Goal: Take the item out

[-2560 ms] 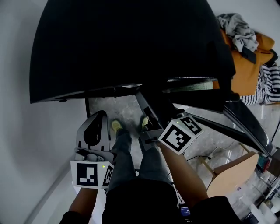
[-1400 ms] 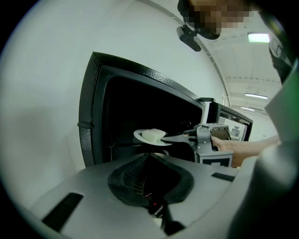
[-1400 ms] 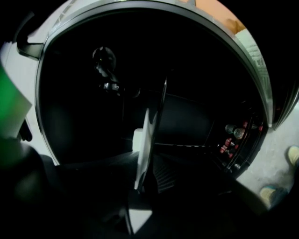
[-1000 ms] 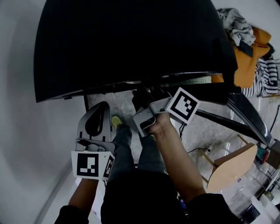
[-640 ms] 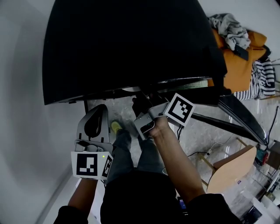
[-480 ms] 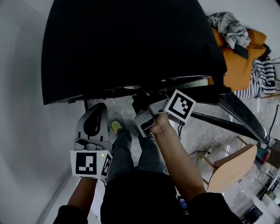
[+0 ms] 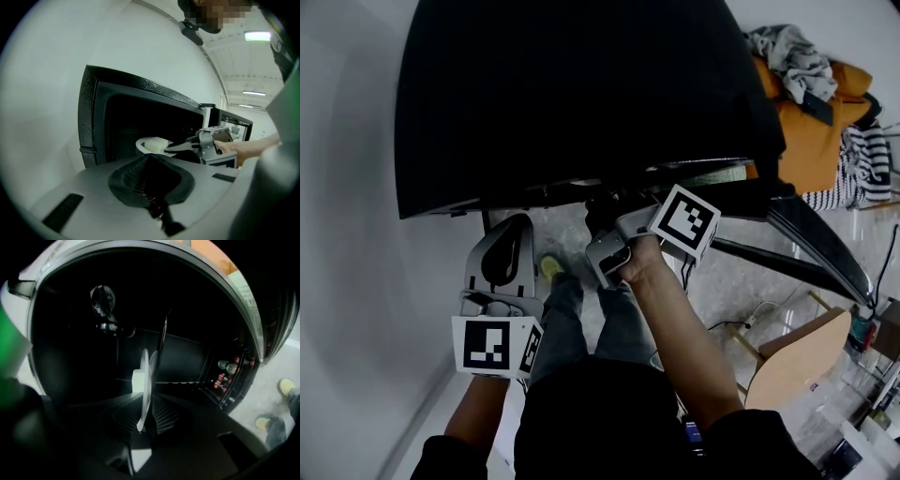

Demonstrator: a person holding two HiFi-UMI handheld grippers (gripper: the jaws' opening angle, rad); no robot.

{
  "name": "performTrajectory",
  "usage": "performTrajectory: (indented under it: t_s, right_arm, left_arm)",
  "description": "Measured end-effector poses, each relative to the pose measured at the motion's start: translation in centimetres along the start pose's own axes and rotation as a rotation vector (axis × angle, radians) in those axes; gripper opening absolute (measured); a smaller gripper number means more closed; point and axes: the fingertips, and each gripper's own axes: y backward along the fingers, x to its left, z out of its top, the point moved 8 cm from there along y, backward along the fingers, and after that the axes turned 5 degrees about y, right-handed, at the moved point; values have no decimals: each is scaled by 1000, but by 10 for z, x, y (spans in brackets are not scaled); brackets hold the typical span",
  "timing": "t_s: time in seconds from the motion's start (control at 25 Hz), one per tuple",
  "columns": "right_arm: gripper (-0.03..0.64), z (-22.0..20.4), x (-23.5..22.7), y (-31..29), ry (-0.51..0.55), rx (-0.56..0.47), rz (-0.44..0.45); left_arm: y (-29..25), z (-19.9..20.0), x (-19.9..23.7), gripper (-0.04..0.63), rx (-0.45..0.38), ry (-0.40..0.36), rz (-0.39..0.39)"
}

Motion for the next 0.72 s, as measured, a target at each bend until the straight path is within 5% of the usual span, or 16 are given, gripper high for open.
performTrajectory:
  t_s: [0.72]
  right_arm:
    - [28,-3,-1,2,-40,25,23]
  left_arm:
    - [15,4,2,5,-6,3,28]
